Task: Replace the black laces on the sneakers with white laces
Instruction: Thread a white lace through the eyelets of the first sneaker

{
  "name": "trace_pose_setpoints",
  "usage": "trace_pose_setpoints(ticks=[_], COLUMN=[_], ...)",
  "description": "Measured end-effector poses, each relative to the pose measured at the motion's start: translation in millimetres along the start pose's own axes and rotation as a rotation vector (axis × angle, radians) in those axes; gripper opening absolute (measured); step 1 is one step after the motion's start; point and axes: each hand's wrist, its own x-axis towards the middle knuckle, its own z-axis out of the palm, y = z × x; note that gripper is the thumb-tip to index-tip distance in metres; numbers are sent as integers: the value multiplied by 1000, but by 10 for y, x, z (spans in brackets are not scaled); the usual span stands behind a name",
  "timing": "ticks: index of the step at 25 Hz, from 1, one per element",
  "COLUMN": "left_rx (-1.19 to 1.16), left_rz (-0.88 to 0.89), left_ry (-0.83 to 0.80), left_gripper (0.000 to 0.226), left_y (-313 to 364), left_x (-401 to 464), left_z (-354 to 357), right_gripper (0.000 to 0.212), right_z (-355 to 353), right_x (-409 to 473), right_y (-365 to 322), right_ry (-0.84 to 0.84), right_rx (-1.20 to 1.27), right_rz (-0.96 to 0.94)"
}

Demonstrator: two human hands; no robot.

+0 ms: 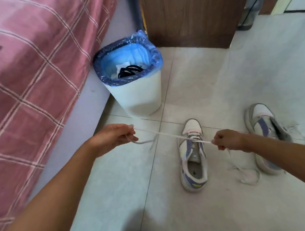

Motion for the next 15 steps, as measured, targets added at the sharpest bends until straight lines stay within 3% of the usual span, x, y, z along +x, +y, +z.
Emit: trace_pose_setpoints(ticks=[3,4,8,10,12,15], left_rx=[-26,0,-24,-4,13,20], left_rz=[53,63,95,96,92,80], left_ry=[46,28,-24,-34,-48,-34], left_gripper=[49,47,18,20,21,21], left_y=[23,34,201,255,233,86], left_x=[-188,-211,-244,-285,-354,-466], left_z=[-269,-297,-165,-149,-202,-321], right_gripper=[13,23,41,31,27,23], right_z=[63,146,755,1055,1113,893], right_x=[11,-1,-280,-376,-364,-290], right_y=[-135,-298,-1303,-1650,-1759,-1703], right_ry=[232,313,341,528,633,606], right_rx=[-454,-492,-366,-368,-276,96], right_rz=[-39,-132,-653,-838,-828,-547])
